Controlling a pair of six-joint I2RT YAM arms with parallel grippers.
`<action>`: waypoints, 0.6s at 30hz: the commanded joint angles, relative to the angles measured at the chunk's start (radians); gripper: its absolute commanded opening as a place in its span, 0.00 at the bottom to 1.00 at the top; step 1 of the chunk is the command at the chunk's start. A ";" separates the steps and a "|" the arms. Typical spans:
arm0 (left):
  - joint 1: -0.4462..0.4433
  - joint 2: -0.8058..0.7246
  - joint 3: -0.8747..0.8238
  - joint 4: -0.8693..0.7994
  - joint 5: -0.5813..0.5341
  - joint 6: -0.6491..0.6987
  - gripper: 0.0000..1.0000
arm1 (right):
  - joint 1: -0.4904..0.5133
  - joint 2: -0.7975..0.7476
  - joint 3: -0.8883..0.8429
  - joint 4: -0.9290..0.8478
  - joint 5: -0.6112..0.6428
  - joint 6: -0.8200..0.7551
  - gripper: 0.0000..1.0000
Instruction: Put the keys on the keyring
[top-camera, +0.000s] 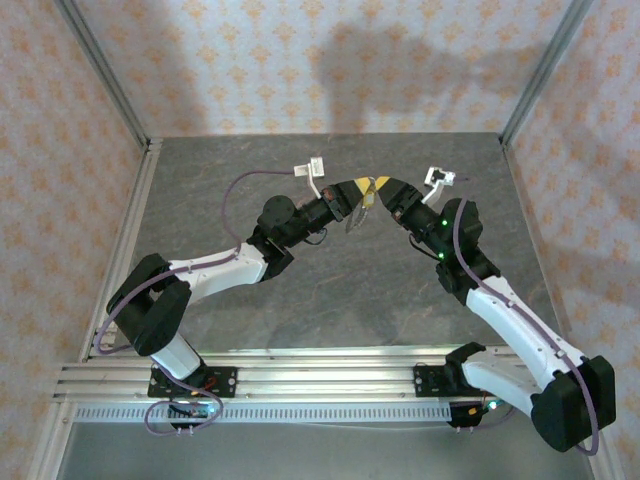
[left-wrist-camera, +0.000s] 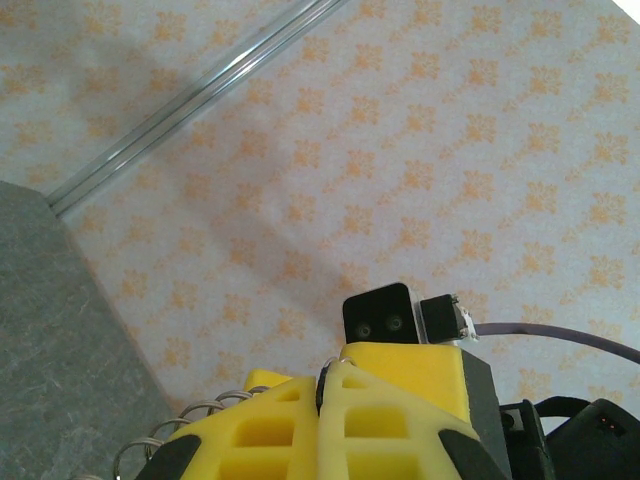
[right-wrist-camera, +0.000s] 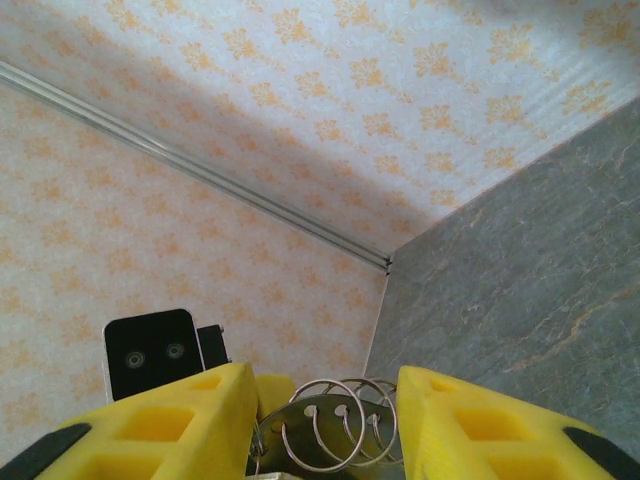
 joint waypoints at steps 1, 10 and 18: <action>-0.007 -0.009 0.040 0.027 0.013 0.019 0.00 | 0.030 -0.028 -0.011 0.060 -0.056 0.004 0.43; -0.007 -0.010 0.044 0.026 0.012 0.019 0.00 | 0.030 -0.061 -0.023 0.042 -0.045 0.014 0.51; -0.007 -0.008 0.049 0.021 0.014 0.021 0.00 | 0.032 -0.047 -0.022 0.049 -0.041 0.017 0.51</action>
